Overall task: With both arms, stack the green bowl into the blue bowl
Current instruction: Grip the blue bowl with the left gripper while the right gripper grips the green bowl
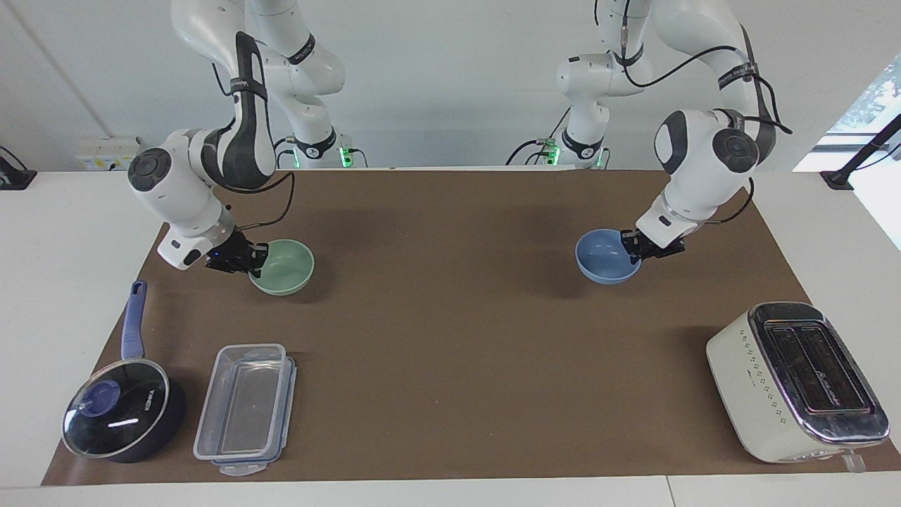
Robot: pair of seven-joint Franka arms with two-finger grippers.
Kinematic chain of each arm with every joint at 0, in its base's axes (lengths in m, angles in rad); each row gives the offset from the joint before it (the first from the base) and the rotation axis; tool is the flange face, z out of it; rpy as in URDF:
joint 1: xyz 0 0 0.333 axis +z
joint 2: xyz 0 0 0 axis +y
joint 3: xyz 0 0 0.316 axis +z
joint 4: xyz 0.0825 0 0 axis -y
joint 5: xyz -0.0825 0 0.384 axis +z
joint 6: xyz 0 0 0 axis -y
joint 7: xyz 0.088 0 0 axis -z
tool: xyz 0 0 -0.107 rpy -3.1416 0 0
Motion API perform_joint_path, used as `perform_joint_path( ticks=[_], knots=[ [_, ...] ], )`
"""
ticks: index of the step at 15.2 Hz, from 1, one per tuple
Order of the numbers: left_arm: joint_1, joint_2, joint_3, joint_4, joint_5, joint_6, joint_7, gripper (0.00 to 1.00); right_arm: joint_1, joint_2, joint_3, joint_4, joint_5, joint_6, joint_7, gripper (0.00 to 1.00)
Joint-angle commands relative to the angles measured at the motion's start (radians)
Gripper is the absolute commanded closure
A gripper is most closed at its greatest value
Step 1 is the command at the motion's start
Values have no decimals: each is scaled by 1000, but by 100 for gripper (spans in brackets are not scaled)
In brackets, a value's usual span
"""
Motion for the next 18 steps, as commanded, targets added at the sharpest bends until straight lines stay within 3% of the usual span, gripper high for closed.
perform_joint_path(
  ticks=[1,6,18],
  knots=[
    [-180,57,8,53,-30,3,-205,100,21,15,5,94,16,-98,-20,100],
    [-391,63,7,-88,-113,230,-367,100,136,32,5,209,21,-213,149,100],
    [-452,167,7,-102,-140,351,-356,100,196,49,5,255,78,-244,250,100]
  ],
)
